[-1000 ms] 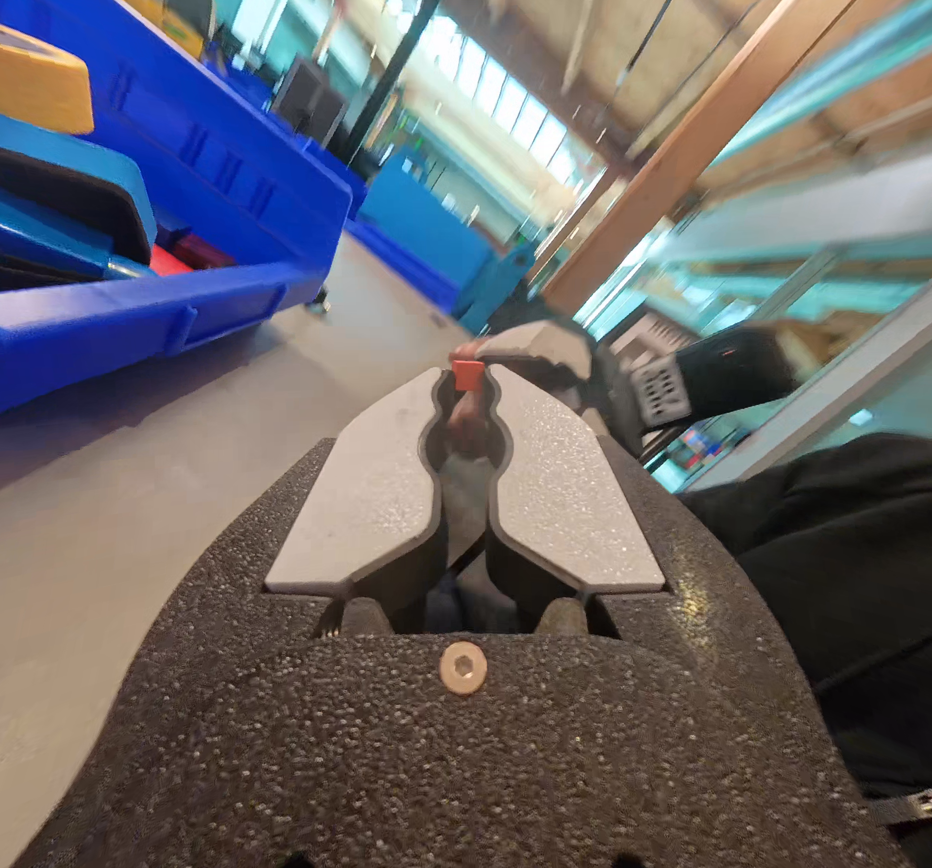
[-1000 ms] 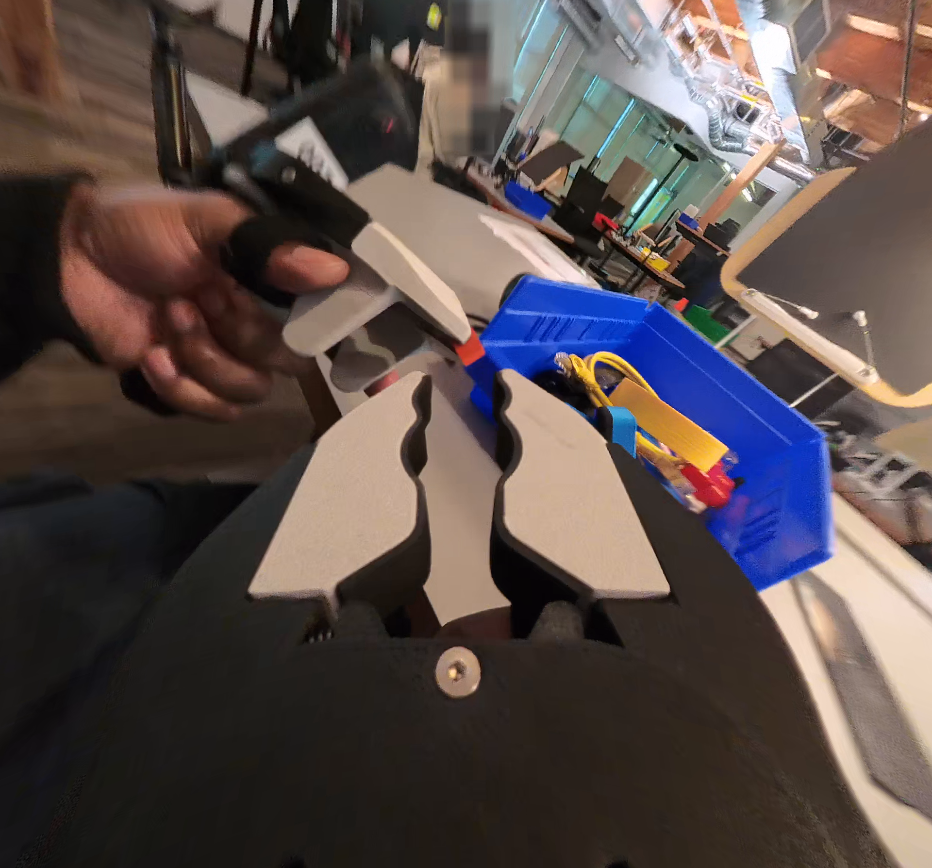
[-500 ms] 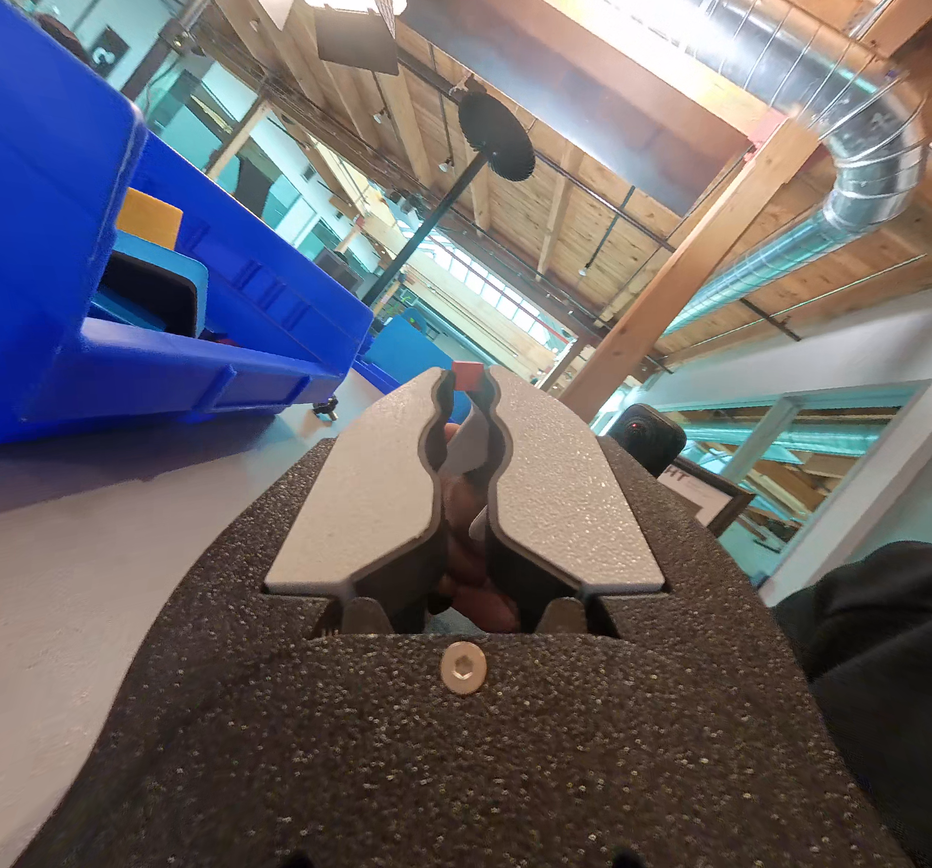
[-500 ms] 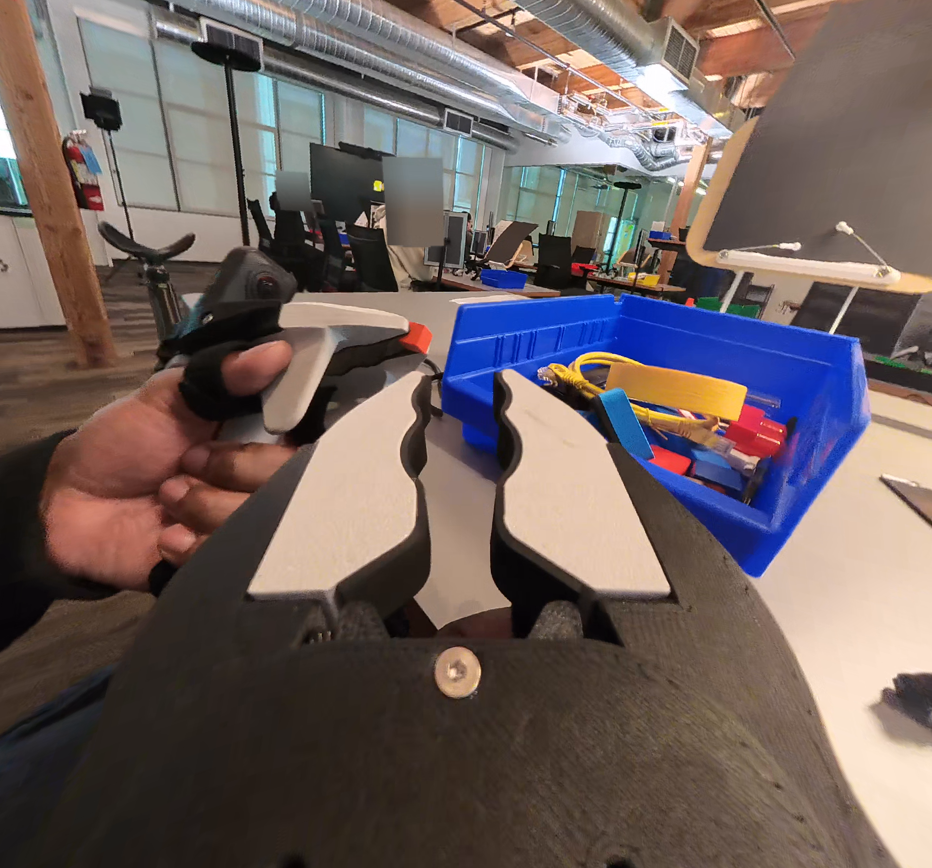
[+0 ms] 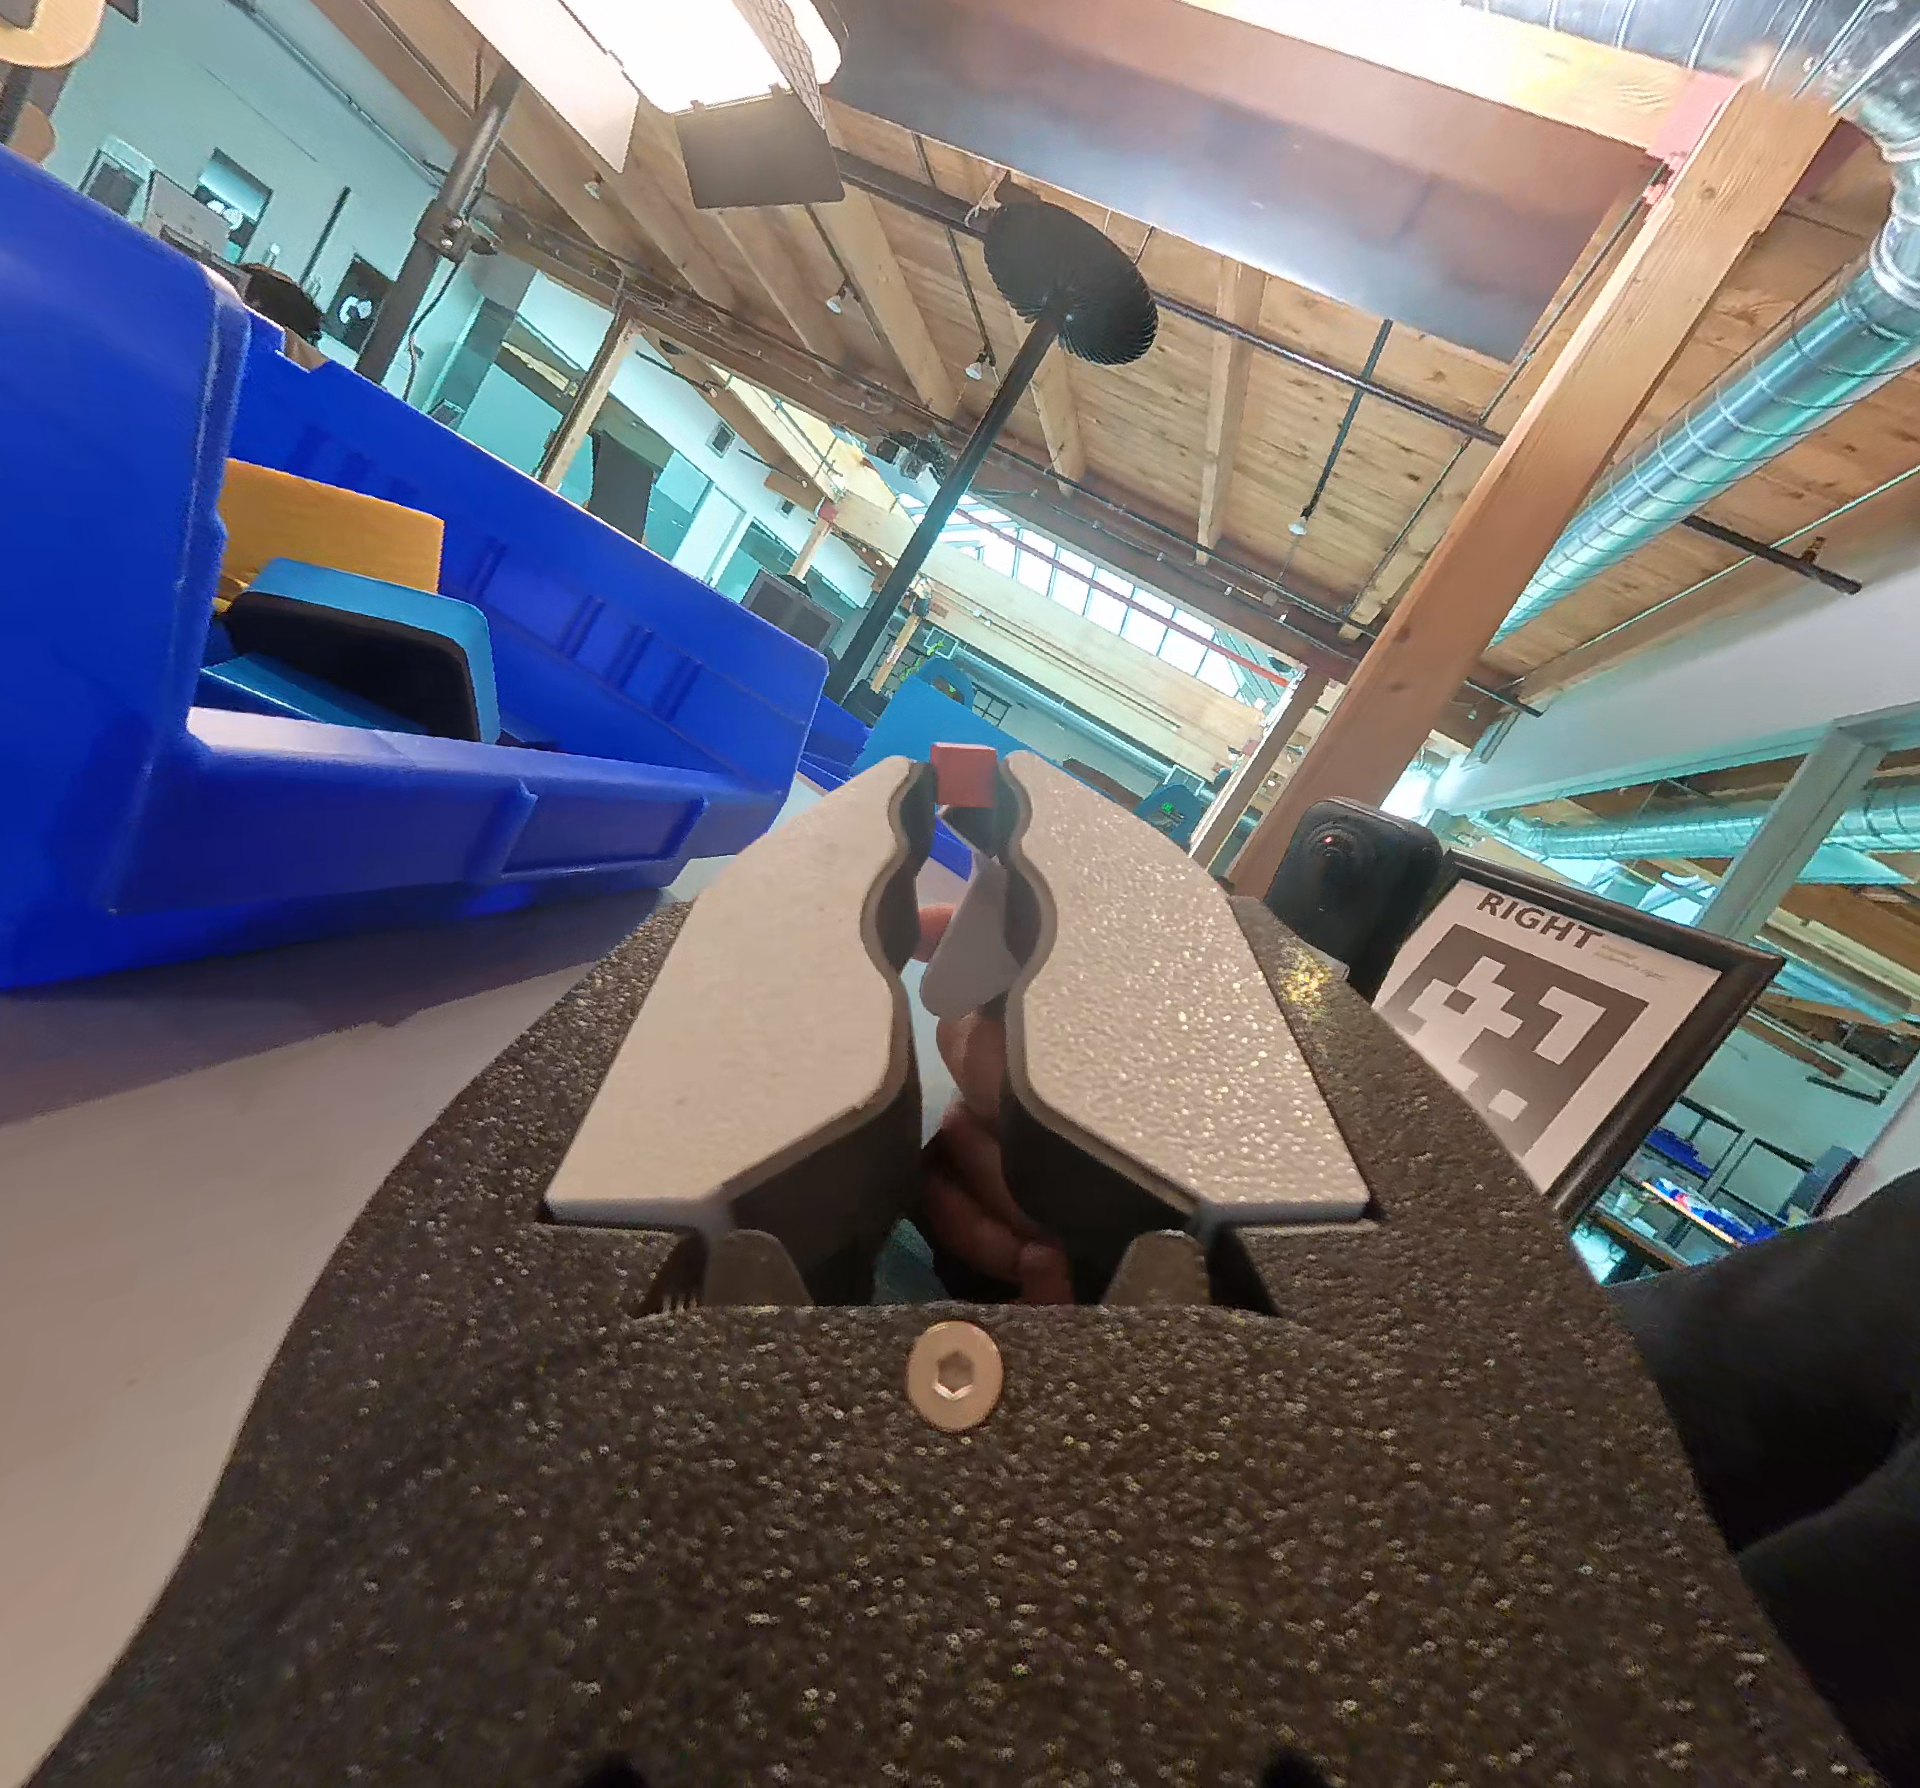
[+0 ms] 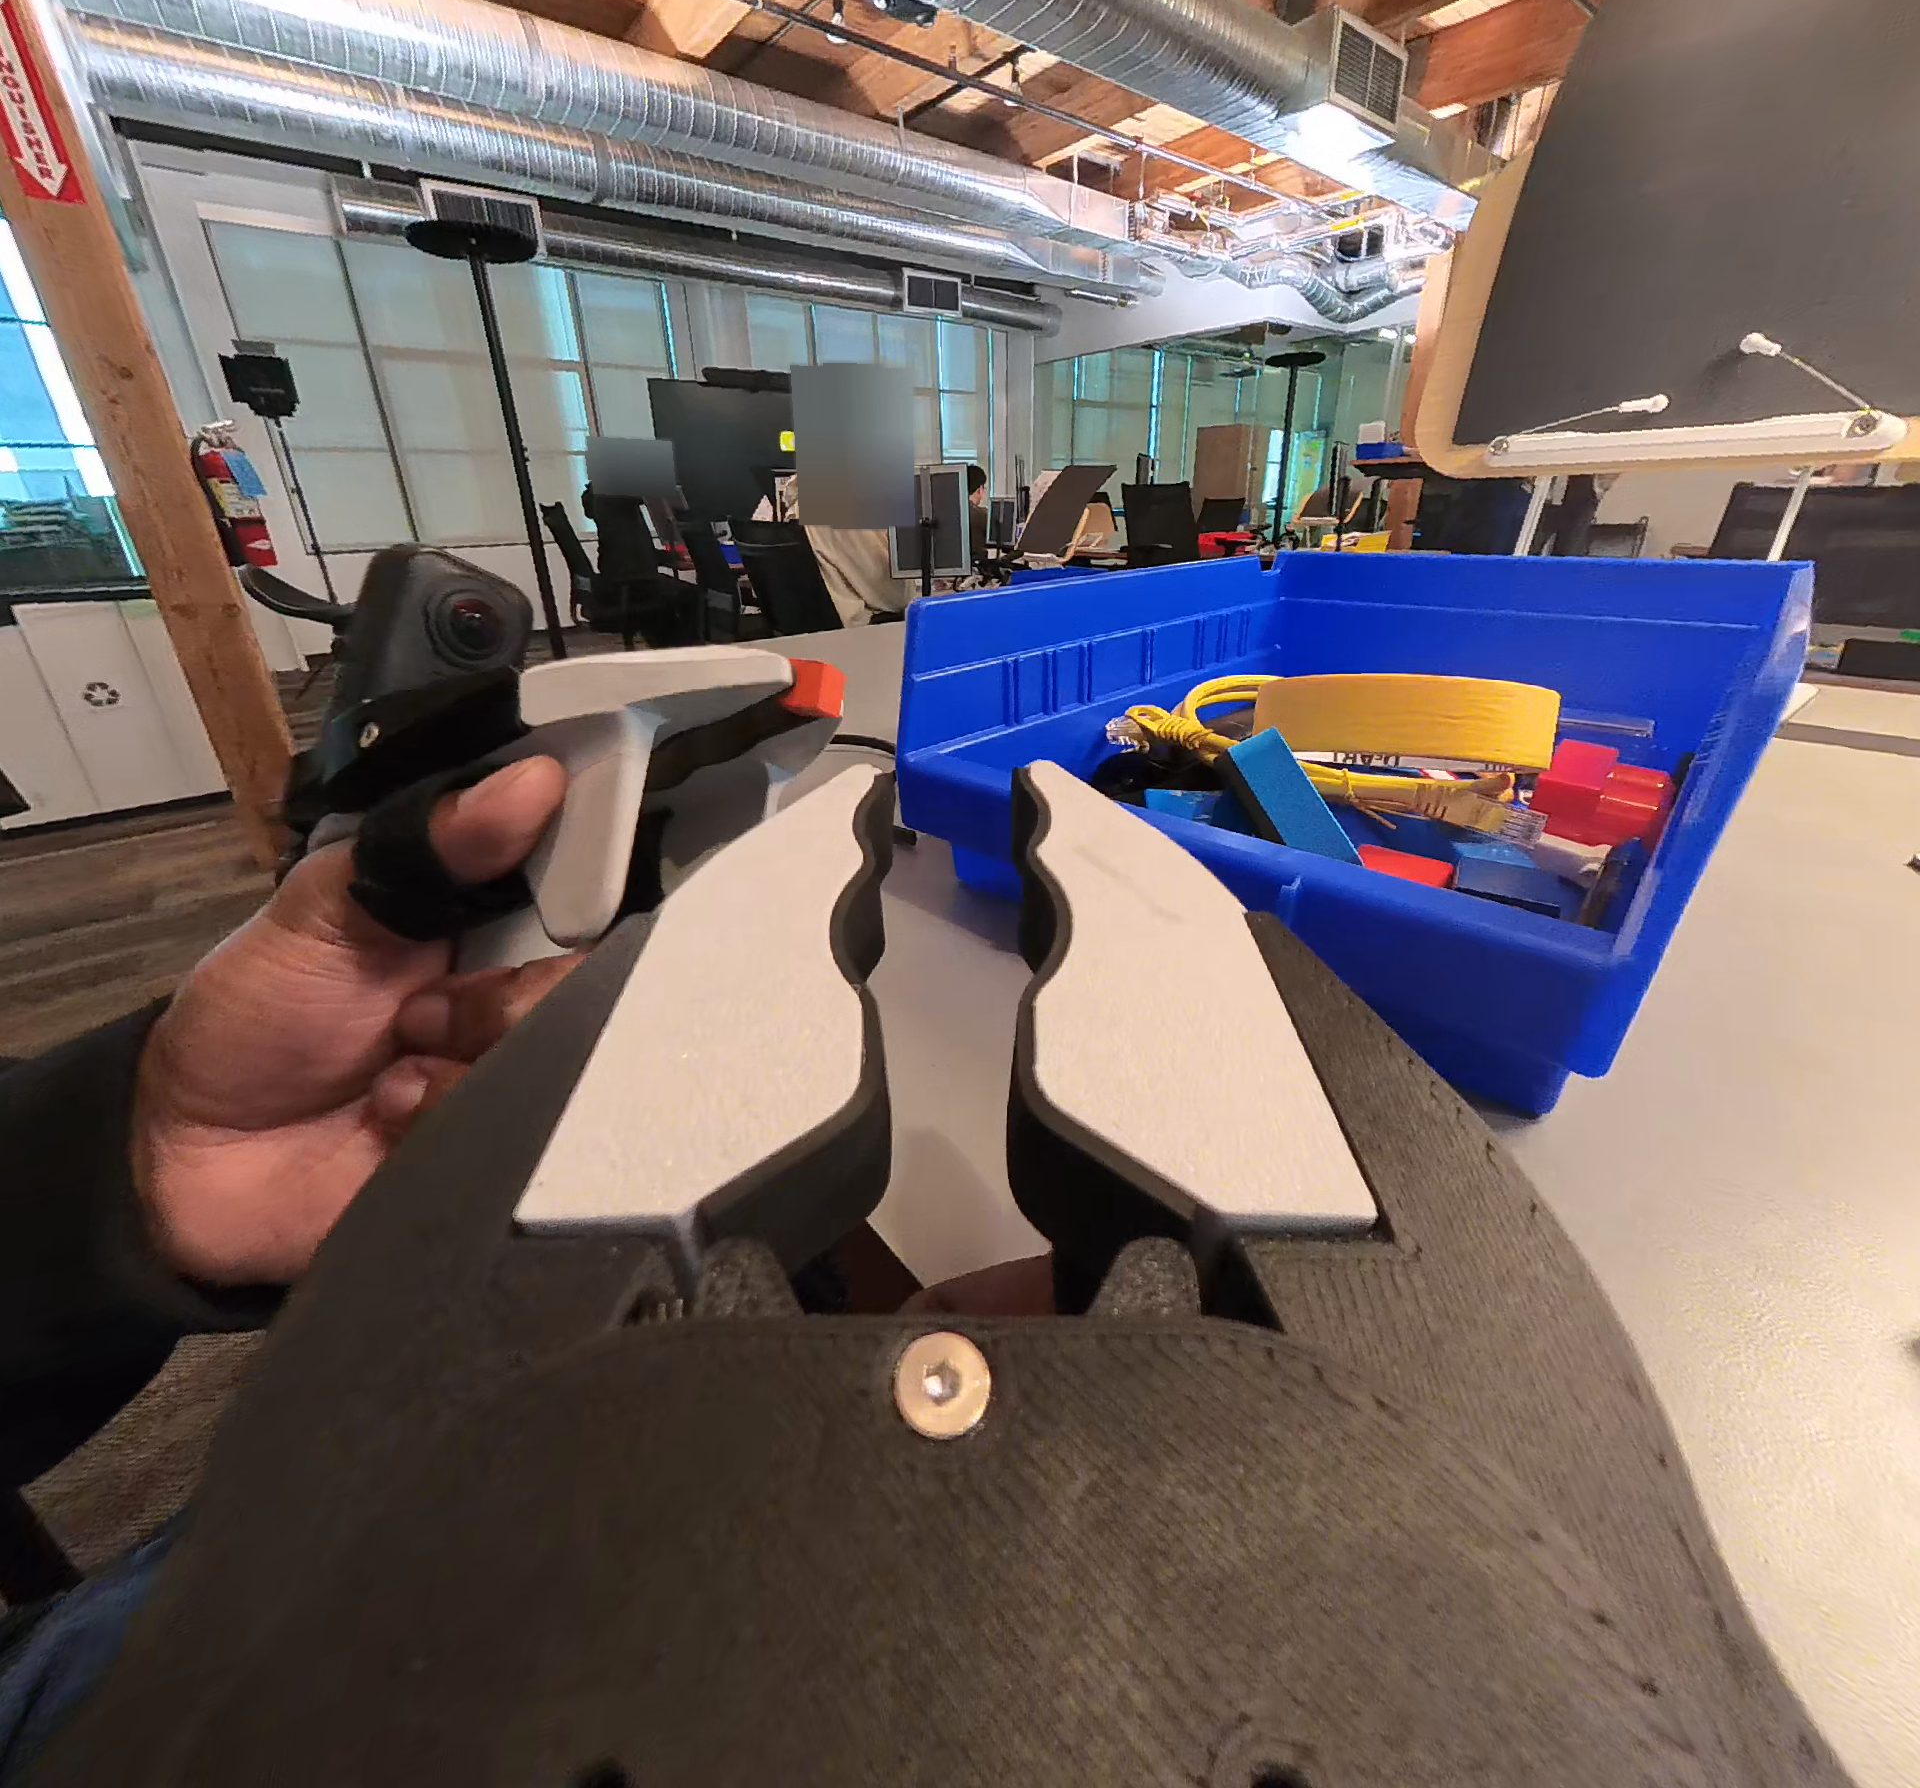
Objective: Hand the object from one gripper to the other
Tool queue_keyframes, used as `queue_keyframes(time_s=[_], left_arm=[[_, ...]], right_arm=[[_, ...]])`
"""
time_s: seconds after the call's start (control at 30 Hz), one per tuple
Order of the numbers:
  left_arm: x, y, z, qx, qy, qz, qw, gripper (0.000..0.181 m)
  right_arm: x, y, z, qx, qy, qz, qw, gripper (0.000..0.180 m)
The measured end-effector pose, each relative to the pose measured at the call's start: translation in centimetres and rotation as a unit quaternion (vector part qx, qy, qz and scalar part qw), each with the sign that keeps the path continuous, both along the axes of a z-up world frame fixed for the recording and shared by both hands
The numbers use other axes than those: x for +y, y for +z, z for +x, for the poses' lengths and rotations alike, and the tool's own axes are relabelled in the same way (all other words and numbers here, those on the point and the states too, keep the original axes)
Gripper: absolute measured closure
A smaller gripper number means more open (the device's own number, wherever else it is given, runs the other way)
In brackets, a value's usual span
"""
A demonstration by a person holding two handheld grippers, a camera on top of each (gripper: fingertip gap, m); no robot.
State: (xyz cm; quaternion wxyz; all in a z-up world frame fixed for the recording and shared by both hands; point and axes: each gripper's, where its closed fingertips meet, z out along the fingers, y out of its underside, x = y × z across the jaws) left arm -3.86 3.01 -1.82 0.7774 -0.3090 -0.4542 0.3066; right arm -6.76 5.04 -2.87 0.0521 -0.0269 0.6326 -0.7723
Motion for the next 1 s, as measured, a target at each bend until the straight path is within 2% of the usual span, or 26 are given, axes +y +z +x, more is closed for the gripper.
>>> queue_keyframes(time_s=[1.0], left_arm=[[-1.4,-0.1,0.3,0.012,-0.007,0.063,0.998,0.170]], right_arm=[[-0.1,-0.2,0.0,0.018,-0.015,0.005,1.000,0.159]])
